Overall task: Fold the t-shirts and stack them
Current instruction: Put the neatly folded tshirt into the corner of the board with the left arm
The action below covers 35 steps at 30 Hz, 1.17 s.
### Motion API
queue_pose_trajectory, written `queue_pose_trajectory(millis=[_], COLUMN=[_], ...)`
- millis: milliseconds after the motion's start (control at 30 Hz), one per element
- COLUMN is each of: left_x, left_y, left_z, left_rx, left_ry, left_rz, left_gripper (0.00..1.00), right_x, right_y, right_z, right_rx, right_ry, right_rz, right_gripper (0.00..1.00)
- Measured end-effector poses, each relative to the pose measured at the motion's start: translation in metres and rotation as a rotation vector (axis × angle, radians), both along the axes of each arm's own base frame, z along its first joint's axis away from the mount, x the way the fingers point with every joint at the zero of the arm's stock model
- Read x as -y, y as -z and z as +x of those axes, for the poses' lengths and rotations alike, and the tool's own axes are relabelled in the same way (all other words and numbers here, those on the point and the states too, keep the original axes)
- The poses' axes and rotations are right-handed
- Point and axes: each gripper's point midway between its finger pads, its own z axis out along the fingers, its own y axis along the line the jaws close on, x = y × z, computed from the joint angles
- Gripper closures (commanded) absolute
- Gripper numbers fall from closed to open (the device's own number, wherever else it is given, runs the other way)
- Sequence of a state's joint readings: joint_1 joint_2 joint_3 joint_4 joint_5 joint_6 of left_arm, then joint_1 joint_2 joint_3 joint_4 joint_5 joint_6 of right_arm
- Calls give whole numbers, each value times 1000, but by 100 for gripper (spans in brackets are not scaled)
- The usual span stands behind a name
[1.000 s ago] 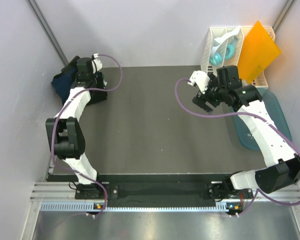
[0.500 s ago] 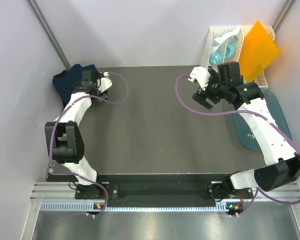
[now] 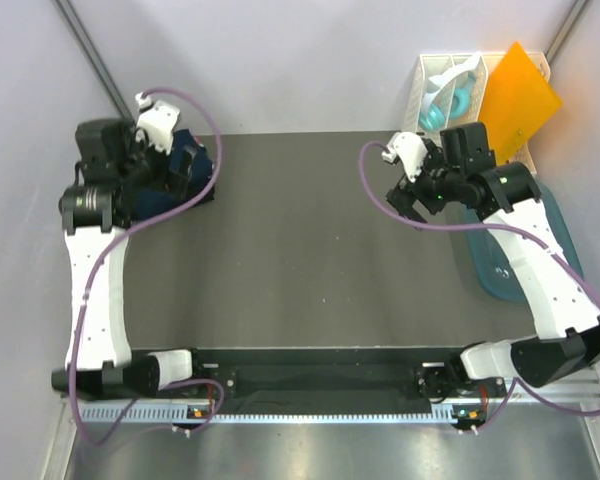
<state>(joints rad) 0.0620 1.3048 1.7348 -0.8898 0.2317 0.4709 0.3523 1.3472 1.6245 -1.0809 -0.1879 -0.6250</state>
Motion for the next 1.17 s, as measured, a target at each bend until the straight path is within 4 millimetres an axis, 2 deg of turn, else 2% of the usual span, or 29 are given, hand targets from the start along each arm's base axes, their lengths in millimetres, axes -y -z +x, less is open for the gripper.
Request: queue_pose_trajectory(millis=[67, 133, 233, 333, 500, 867, 1167], left_x=[1, -1, -4, -6, -6, -6, -5], left_y=[5, 15, 34, 39, 37, 40, 41], left_z=[-25, -40, -57, -65, -70, -72, -69], left_rx=[-13, -34, -91, -114, -114, -130, -135], left_ry=[-43, -87, -144, -183, -226, -245, -252], left_rz=[-54, -82, -112, -138, -176, -202, -215], left_gripper=[1, 1, 1, 1, 1, 1, 1], right_x=[2, 6, 14, 20, 27, 39, 44], right_y=[-6, -13, -24, -32, -34, -14, -15], right_z=[-4, -7, -12, -13, -4, 3, 5], right_rx=[10, 29, 66, 96, 130, 103, 107], right_ry=[27, 62, 108, 147, 208, 305, 329], right_rz=[12, 21, 26, 31, 28, 16, 19], right_gripper=[0, 0, 0, 0, 0, 0, 0])
